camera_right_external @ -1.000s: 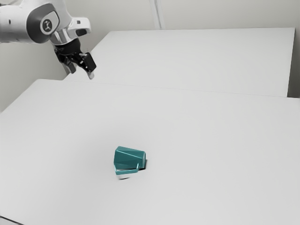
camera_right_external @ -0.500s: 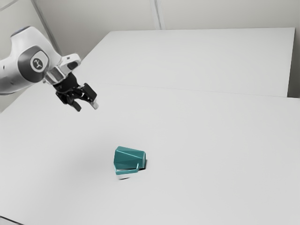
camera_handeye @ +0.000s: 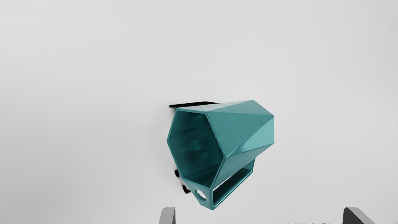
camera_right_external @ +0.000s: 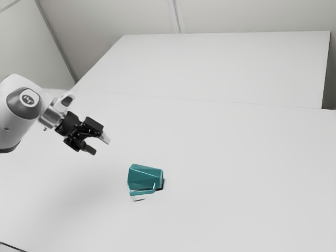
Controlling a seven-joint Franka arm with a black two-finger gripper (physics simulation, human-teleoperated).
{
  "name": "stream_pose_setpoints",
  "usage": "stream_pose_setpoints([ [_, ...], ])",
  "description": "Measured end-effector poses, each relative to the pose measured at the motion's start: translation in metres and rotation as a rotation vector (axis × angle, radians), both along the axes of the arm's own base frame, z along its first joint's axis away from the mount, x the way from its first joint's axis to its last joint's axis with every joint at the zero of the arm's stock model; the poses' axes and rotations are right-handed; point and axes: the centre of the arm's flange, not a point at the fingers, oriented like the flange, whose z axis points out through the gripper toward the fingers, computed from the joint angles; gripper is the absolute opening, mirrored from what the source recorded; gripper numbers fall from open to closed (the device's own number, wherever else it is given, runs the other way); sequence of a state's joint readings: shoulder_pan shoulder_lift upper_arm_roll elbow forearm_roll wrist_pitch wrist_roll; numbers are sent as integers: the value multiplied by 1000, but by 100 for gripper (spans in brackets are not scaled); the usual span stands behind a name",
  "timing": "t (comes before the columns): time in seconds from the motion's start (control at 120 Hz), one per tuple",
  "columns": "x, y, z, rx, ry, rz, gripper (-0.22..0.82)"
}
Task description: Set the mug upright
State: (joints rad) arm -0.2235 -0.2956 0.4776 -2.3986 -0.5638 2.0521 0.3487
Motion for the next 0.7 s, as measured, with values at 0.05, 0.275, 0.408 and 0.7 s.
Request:
stream_pose_setpoints([
  [0.05, -3, 3, -8, -29, 2, 0, 59],
  [0.275, -11, 4, -46, -127, 18, -21, 58],
  [0.408, -13, 6, -63, -183, 13, -23, 58],
  [0.7, -22, 1, -92, -317, 17, -41, 58],
])
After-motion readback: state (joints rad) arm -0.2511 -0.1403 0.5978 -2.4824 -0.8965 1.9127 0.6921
